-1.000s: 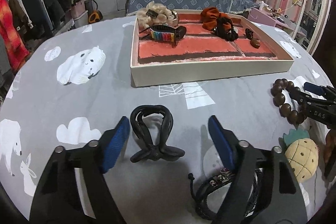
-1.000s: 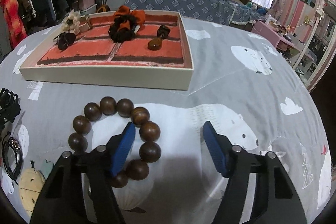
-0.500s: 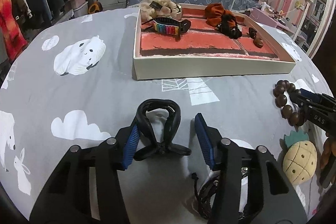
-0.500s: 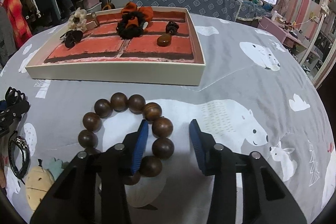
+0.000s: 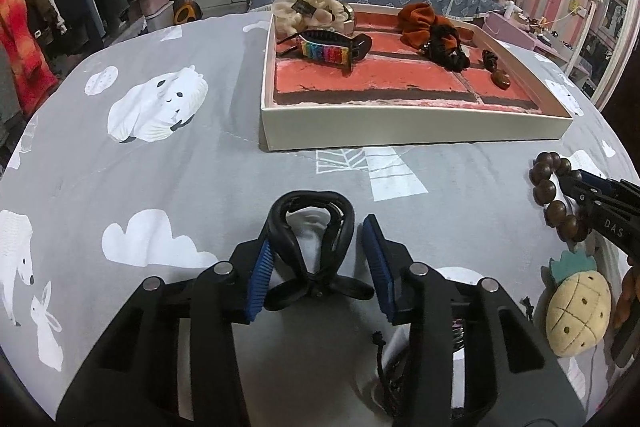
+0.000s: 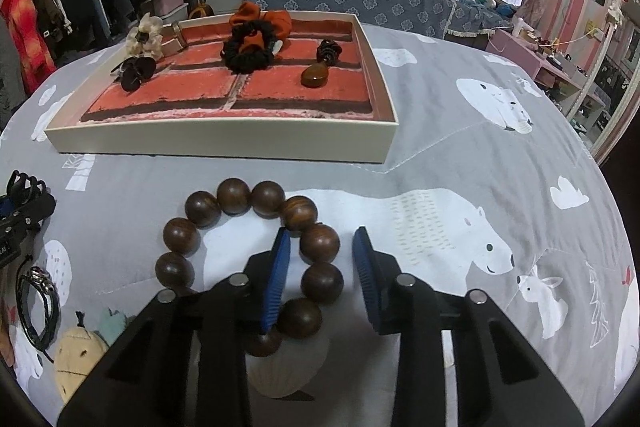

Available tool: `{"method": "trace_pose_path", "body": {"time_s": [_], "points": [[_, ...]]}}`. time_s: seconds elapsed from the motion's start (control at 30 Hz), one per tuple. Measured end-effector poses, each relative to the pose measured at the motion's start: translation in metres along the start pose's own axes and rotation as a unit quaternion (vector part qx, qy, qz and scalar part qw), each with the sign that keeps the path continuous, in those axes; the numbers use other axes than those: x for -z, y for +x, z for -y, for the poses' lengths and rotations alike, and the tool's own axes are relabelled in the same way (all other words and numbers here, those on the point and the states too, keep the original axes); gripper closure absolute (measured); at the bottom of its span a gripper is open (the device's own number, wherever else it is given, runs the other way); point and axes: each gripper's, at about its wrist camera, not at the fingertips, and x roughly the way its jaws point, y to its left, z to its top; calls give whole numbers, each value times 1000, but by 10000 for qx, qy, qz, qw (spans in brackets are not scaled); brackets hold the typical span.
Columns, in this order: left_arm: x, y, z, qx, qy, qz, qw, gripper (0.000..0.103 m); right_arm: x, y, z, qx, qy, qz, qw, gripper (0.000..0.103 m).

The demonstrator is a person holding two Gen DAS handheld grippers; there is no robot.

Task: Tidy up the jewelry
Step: 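Carry the black claw clip with the left tool into the tray while the right tool carries the bracelet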

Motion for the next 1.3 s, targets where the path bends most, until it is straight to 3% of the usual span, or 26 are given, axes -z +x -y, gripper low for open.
{"method": "trace_pose_path", "body": {"time_s": [0.1, 0.3, 0.73, 1.1, 1.3], "points": [[0, -1, -1, 19, -16, 7, 10000, 61, 0, -1, -2, -52, -5, 26, 10000, 83], [1, -2, 0, -2, 16, 14, 10000, 62, 0, -3, 0, -154, 33, 42, 9999, 83], [-16, -31, 0, -115, 134, 385, 9991, 62, -22, -47, -9, -413, -98, 840, 9956, 83], [-66, -57, 11, -39, 120, 752, 9971, 62, -69, -70, -21, -690, -190, 1155, 9907, 83], [-102, -54, 24, -17, 94, 881, 9961, 68, -104, -72, -18, -859, -4, 1301, 9878, 83]]}}
